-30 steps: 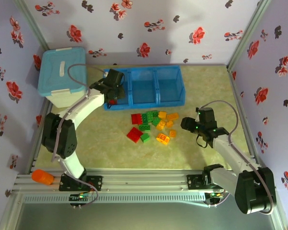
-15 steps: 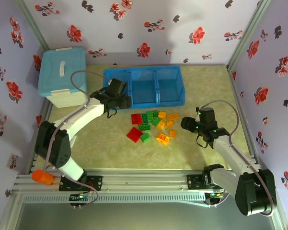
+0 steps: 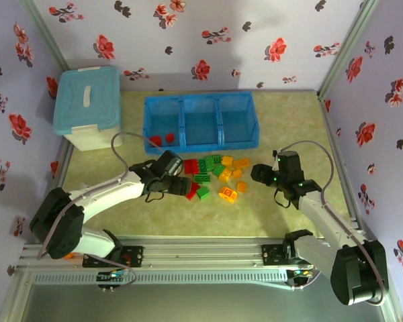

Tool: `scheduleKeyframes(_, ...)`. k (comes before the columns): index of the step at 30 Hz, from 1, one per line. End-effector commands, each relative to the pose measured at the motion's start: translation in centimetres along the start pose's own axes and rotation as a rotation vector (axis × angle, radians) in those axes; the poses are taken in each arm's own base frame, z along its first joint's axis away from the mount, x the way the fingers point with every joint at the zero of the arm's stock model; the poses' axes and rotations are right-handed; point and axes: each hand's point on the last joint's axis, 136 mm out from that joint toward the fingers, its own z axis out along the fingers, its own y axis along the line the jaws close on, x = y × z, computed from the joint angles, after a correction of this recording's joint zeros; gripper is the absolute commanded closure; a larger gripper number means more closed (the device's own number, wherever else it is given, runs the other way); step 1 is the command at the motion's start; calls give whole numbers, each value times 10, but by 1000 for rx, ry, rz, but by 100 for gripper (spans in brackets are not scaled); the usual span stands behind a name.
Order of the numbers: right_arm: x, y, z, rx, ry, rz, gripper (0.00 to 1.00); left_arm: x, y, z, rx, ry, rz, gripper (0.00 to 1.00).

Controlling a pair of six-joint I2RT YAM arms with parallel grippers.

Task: Sort the legos into containers by color
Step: Place the lego in the container, then pick up the lego from the middle-left of the table.

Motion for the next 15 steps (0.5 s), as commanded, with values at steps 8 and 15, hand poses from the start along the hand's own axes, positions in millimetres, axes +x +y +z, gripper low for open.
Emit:
scheduleKeyframes(8, 12, 1, -2, -7, 25, 0, 31, 17, -24, 20, 18, 98, 106, 20)
scheduleKeyframes(15, 13, 0, -1, -6, 24, -5, 30, 19, -23, 32, -35, 146, 156, 20)
